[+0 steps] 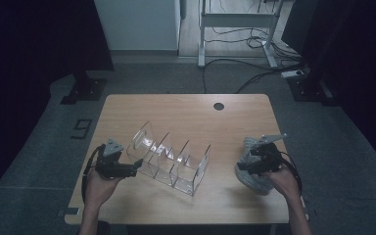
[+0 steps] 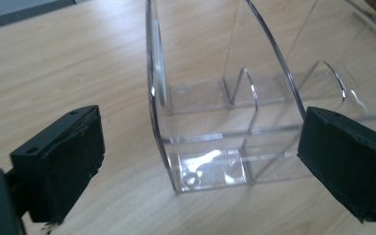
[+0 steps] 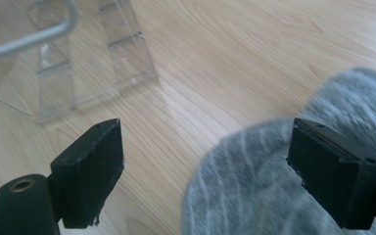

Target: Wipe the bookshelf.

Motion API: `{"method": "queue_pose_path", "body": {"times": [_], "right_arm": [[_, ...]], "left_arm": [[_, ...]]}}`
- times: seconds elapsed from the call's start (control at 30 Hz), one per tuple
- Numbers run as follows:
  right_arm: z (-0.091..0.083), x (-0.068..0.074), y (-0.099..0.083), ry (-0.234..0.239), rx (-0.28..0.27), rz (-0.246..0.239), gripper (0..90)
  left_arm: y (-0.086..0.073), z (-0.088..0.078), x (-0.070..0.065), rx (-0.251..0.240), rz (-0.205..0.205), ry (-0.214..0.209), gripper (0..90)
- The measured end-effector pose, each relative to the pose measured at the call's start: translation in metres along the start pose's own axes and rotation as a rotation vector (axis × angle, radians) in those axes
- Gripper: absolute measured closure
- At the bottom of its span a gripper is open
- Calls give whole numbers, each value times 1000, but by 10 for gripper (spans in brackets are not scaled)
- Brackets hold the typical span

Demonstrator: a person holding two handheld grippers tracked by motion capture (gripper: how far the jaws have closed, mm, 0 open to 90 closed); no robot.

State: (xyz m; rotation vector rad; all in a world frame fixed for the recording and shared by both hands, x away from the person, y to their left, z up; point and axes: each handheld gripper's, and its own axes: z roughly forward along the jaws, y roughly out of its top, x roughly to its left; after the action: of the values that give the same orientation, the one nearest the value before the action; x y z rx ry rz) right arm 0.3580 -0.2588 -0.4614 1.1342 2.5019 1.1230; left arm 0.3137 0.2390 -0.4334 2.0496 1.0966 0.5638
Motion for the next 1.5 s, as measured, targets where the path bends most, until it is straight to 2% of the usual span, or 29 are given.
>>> {"method": "queue_pose_path", "body": {"times": [0.07,0.13,0.4,0.6,0.7,0.8,0.87,0.93,1.1,1.17,1.27,1.37,1.5], "right_arm": [[1,5,4,34,-14,-9,129],[2,8,7,48,-21,-14,130],[8,18,14,85,-32,-39,129],[15,27,20,121,-23,-57,130],[18,32,26,137,-21,-75,131],[22,36,32,154,-29,-70,139],[24,38,35,153,-33,-88,151],[28,39,38,172,-32,-97,160],[39,42,44,167,-21,-142,208],[44,41,47,197,-25,-144,219],[50,40,53,221,-34,-173,226],[55,38,59,248,-46,-172,247],[60,38,64,288,-39,-190,315]], "left_arm": [[-7,3,-2,13,-4,-4,7],[-11,5,-3,18,-10,-10,2],[-20,19,-5,41,-17,-17,0],[-23,27,-4,46,-18,2,0],[-22,30,-2,50,-21,4,0],[-22,33,-1,55,-19,5,0],[-21,35,0,59,-23,9,0],[-20,38,1,64,-26,11,0],[-18,45,3,71,-31,19,0],[-16,48,3,78,-30,18,0],[-15,54,3,90,-38,12,0],[-13,57,4,96,-44,13,0],[-9,61,2,96,-49,9,0]]}}
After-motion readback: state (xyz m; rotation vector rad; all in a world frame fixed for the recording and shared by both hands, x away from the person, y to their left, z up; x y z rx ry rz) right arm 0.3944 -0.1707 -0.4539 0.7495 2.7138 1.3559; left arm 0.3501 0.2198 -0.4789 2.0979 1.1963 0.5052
